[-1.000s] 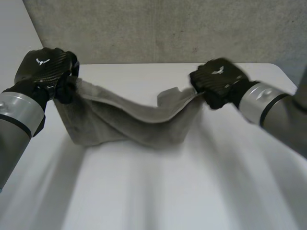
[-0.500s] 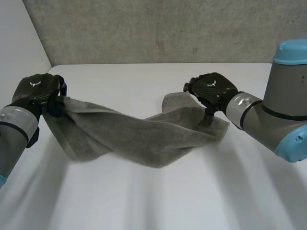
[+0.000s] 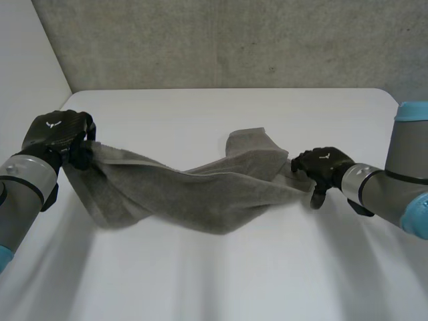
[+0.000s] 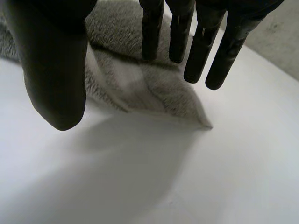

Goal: Fold the towel.

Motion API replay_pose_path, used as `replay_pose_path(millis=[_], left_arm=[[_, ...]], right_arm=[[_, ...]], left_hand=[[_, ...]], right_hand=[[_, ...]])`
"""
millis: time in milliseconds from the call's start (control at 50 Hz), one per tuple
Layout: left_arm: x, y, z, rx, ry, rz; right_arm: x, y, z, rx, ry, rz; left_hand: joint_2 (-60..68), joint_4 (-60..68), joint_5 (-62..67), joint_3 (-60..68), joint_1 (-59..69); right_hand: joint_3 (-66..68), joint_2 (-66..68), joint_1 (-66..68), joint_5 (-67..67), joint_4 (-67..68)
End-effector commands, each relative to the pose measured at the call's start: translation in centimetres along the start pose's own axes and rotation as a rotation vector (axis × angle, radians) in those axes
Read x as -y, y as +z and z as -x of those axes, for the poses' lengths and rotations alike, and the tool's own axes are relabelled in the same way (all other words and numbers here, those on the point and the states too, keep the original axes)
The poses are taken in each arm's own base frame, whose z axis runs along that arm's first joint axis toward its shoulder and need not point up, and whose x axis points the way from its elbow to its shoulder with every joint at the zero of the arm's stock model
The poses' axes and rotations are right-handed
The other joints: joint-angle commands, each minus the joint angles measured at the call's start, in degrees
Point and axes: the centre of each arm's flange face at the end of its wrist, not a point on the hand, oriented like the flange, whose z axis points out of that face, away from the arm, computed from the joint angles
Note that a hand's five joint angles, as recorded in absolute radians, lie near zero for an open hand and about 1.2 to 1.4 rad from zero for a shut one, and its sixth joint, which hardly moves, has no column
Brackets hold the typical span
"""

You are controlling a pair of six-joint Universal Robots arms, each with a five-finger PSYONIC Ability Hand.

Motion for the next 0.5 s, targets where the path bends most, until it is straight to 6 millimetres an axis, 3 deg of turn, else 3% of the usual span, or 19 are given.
replay_pose_path(millis=[20, 80, 120, 140, 180, 320, 340, 360, 400, 420, 480, 500], left_arm=[[-0.1, 0.0, 0.0, 0.001, 0.0, 0.003], [-0.1, -0.1, 0.0, -0.001, 0.0, 0.004], [-0.2, -0.1, -0.1, -0.001, -0.001, 0.007], [-0.2, -0.1, -0.1, -0.001, -0.001, 0.007], [-0.2, -0.2, -0.2, -0.004, 0.0, 0.007], [0.4, -0.5, -0.6, -0.015, -0.006, -0.012], [0.8, -0.6, -0.6, -0.015, -0.016, -0.024], [0.8, -0.6, -0.6, -0.015, -0.016, -0.024], [3.2, -1.3, -0.3, -0.009, -0.075, -0.095], [3.2, -1.4, -0.3, -0.009, -0.076, -0.095], [8.0, -2.8, 0.5, -0.009, -0.231, -0.256], [8.0, -2.8, 0.5, -0.01, -0.232, -0.257]], right_arm=[[-1.6, 1.6, 0.9, 0.034, 0.015, 0.039], [-2.0, 2.1, 1.0, 0.041, 0.02, 0.047], [-2.1, 2.3, 1.1, 0.046, 0.031, 0.039], [-2.1, 2.3, 1.1, 0.046, 0.031, 0.039], [-1.5, 2.5, 0.8, 0.035, 0.069, 0.009], [0.7, 2.5, -0.7, -0.004, 0.17, -0.095], [2.3, 1.7, -1.3, -0.016, 0.178, -0.143], [2.3, 1.7, -1.3, -0.016, 0.178, -0.143], [6.9, -1.6, -2.2, -0.017, 0.159, -0.286], [6.9, -1.6, -2.2, -0.017, 0.159, -0.287], [12.8, -7.6, -3.6, -0.016, 0.134, -0.495], [12.9, -7.6, -3.6, -0.016, 0.133, -0.496]], left_hand=[[-4.7, -6.8, -13.4, -8.4, 0.1], [-4.7, -6.8, -13.4, -8.4, 0.1], [-4.7, -6.8, -13.4, -8.4, 0.1], [-4.7, -6.8, -13.4, -8.4, 0.1], [-4.7, -6.8, -13.4, -8.4, 0.1], [-4.7, -6.8, -13.4, -8.4, 0.1], [-4.7, -6.8, -13.4, -8.4, 0.1], [-4.7, -6.8, -13.4, -8.4, 0.1], [-4.7, -6.8, -13.4, -8.4, 0.1], [-4.7, -6.8, -13.4, -8.4, 0.1], [-4.7, -6.8, -13.4, -8.4, 0.1], [-4.7, -6.8, -13.4, -8.4, 0.1]], right_hand=[[2.8, 4.2, 3.4, 2.2, 2.7], [7.2, 8.6, 7.7, 6.5, 7.1], [24.9, 26.3, 25.5, 24.2, 24.8], [25.0, 26.4, 25.6, 24.4, 24.9], [49.5, 50.9, 50.0, 48.8, 49.4], [54.1, 55.5, 54.6, 53.4, 54.0], [54.1, 55.5, 54.6, 53.4, 54.0], [54.1, 55.5, 54.6, 53.4, 54.0], [54.1, 55.5, 54.6, 53.4, 54.0], [54.1, 55.5, 54.6, 53.4, 54.0], [54.1, 55.5, 54.6, 53.4, 54.0], [54.1, 55.5, 54.6, 53.4, 54.0]])
